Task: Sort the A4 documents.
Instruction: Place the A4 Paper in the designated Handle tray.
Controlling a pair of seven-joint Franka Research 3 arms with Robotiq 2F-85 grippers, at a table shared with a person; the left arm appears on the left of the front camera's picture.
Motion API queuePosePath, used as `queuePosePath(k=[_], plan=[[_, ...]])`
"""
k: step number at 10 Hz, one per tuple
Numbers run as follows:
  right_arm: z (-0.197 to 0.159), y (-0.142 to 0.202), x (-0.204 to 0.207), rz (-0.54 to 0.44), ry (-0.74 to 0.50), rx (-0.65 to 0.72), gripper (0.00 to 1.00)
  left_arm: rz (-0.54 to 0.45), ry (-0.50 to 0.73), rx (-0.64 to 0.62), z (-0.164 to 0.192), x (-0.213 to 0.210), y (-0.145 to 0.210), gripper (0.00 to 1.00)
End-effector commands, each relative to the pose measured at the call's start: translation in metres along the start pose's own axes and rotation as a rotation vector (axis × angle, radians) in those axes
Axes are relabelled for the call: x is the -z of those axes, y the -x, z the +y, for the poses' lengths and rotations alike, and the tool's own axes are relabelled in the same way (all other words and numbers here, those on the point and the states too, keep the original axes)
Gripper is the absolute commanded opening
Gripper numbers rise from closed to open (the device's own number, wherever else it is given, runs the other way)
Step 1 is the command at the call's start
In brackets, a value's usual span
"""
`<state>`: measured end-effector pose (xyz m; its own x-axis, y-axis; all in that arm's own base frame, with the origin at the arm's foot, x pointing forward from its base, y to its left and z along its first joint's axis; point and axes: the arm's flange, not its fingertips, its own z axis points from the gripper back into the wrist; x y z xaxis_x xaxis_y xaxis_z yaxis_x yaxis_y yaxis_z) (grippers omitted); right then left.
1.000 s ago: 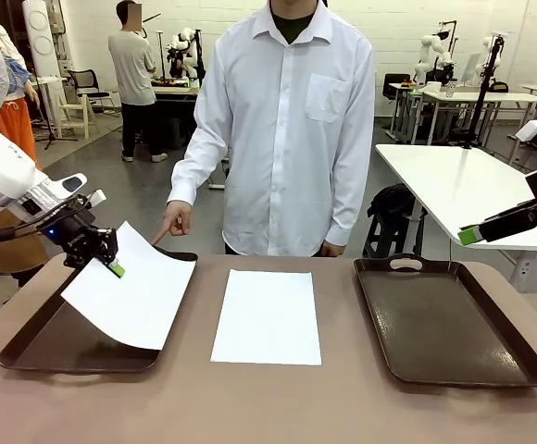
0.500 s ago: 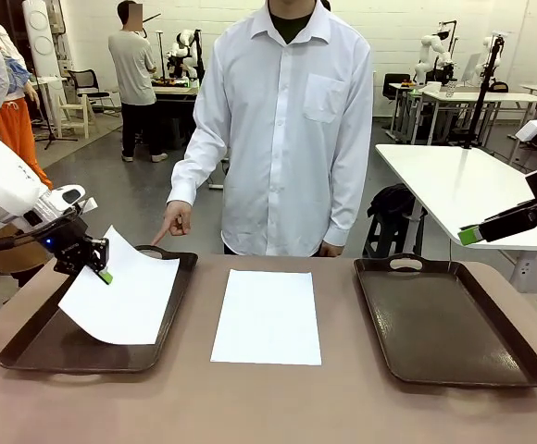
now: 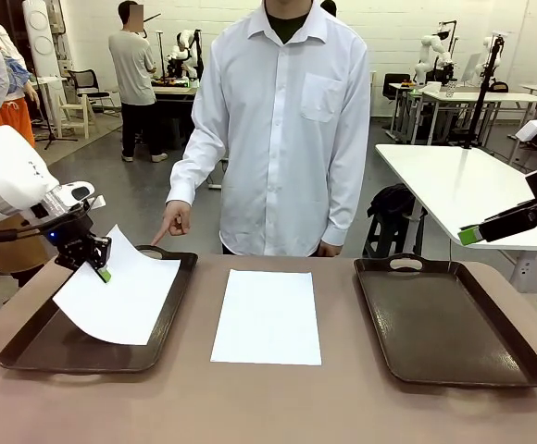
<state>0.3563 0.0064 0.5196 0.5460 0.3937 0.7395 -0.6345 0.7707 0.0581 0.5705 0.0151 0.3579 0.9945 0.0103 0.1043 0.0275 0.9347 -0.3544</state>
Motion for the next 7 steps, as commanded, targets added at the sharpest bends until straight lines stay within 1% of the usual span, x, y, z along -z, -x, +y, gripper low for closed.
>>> queuePosePath(k=[1, 3, 4, 5, 6, 7], plan=[[0.0, 0.0, 0.001, 0.001, -0.002, 0.001, 1.0, 0.041, -0.026, -0.008, 0.002, -0.009, -0.006, 0.01], [0.0, 0.0, 0.001, 0.001, -0.002, 0.001, 1.0, 0.08, -0.007, -0.022, 0.001, -0.002, -0.004, 0.01], [0.0, 0.0, 0.001, 0.001, -0.002, 0.001, 1.0, 0.08, 0.004, -0.026, 0.001, 0.001, -0.003, 0.07], [0.0, 0.0, 0.001, 0.001, -0.002, 0.001, 1.0, 0.084, 0.007, -0.023, 0.001, 0.003, -0.002, 0.19], [0.0, 0.0, 0.001, 0.001, -0.002, 0.001, 1.0, 0.085, 0.01, -0.019, 0.003, 0.004, 0.0, 0.25], [0.0, 0.0, 0.001, 0.001, -0.002, 0.001, 1.0, 0.081, 0.013, -0.019, 0.004, 0.004, 0.0, 0.38]])
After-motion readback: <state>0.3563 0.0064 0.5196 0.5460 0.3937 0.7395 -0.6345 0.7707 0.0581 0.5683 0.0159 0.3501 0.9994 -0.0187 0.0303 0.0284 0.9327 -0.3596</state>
